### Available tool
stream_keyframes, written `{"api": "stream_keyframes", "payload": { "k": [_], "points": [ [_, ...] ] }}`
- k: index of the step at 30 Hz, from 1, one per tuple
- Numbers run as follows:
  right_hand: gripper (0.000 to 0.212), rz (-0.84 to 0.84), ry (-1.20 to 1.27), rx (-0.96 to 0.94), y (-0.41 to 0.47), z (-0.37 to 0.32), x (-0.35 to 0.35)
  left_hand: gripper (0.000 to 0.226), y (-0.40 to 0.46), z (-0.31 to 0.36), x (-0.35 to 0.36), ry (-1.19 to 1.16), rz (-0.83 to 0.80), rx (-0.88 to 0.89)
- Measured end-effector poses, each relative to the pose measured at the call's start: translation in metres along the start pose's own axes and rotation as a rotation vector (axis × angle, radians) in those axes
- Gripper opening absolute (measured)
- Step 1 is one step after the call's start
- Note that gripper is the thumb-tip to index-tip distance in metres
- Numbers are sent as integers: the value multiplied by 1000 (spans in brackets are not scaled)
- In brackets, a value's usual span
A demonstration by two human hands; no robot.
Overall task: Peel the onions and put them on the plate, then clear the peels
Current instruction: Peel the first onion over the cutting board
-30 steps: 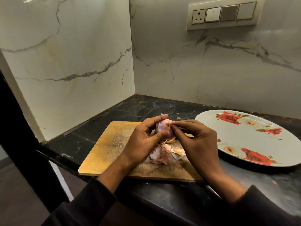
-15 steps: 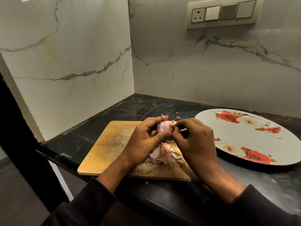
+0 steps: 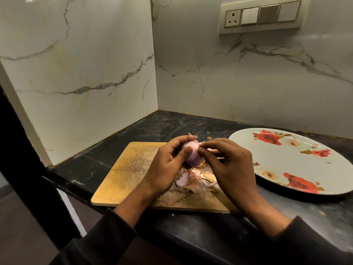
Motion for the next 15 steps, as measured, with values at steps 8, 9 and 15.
{"api": "stream_keyframes", "payload": {
  "k": [8, 9, 15],
  "points": [
    [9, -22, -92, -97, 0, -7, 6, 35, -1, 3, -2, -16, 12, 11],
    [12, -33, -102, -126, 0, -9, 6, 34, 0, 3, -3, -18, 18, 7],
    [26, -83, -209, -252, 1, -19, 4, 38, 0, -1, -7, -50, 52, -30]
  ]
}}
Point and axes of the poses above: each hand's wrist, its own y-axis towards the middle knuckle, its own x-axis out of the palm, z = x × y, the point moved 9 cm from there along y, towards the middle knuckle, and after that the axes turned 4 degrees about -x, right-handed, at the moved point
